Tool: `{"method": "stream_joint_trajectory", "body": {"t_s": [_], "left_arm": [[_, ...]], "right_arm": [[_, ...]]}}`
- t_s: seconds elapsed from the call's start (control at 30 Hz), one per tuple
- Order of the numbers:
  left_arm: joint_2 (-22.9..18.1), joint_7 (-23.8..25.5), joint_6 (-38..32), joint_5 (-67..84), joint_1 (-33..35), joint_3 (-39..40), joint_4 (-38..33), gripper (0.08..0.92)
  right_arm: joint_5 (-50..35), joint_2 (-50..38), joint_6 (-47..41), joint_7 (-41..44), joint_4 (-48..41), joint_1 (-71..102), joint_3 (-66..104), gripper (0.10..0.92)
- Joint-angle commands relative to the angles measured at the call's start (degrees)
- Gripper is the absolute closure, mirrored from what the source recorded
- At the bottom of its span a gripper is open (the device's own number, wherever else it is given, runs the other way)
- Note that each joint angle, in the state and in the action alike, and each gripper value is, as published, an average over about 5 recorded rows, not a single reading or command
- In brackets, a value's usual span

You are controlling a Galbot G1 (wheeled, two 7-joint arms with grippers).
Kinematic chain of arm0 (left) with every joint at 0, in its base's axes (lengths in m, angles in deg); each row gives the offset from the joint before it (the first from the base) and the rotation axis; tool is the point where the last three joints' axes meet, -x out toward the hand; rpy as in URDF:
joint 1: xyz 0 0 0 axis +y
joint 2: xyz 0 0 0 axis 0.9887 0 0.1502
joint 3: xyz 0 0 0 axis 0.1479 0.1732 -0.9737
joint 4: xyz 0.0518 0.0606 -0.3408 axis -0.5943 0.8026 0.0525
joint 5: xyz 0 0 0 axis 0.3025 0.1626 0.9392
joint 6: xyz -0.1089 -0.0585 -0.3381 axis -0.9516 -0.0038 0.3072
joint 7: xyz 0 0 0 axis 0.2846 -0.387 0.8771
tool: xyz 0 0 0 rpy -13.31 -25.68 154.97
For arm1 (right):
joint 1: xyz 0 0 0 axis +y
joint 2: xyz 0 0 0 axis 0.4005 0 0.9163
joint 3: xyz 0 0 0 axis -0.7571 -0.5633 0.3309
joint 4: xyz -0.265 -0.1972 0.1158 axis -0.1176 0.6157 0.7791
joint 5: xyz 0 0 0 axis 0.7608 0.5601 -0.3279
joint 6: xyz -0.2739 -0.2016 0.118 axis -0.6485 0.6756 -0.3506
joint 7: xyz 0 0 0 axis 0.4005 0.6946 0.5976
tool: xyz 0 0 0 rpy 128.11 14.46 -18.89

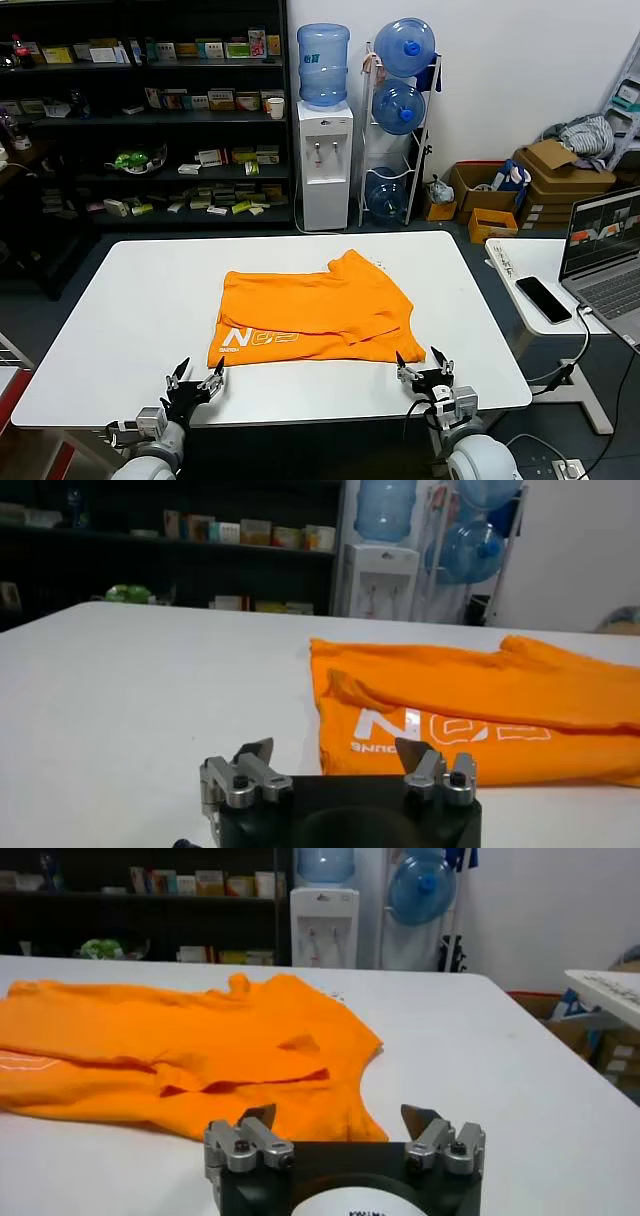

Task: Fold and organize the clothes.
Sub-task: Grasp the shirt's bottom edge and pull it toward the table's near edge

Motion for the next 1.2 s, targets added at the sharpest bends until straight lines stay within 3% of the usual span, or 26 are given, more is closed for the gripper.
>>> {"method": "stream_joint_trajectory", "body": {"t_s": [0.03, 0.23, 0.87, 1.03, 1.2], "left_arm": [[-1.94, 0.95, -0.4, -0.42, -2.66, -0.11, 3.25, 0.177], [-1.92, -0.47, 1.92, -0.34, -3.36, 1.42, 3.55, 0.232], [1.82, -6.78, 9.23, 2.66, -0.83, 3.06, -5.65, 0.777], [3.46, -8.68, 10.55, 3.65, 1.28, 2.31, -8.68, 0.898], [5.62, -9.38, 10.82, 5.12, 6.24, 0.66, -11.56, 0.909]], "right_arm": [[-0.57, 1.58, 0.85, 1.55, -3.7, -1.69, 0.48, 0.205], [-0.7, 2.3, 0.26, 1.38, -4.55, -3.21, -0.44, 0.329], [-2.64, -0.16, -1.79, -1.15, 1.09, 0.71, -0.65, 0.871], [-4.62, -2.43, -3.04, -2.18, 4.45, 3.97, -0.35, 0.901], [-6.32, -5.81, -3.7, -3.21, 8.85, 8.49, 1.11, 0.901]]}}
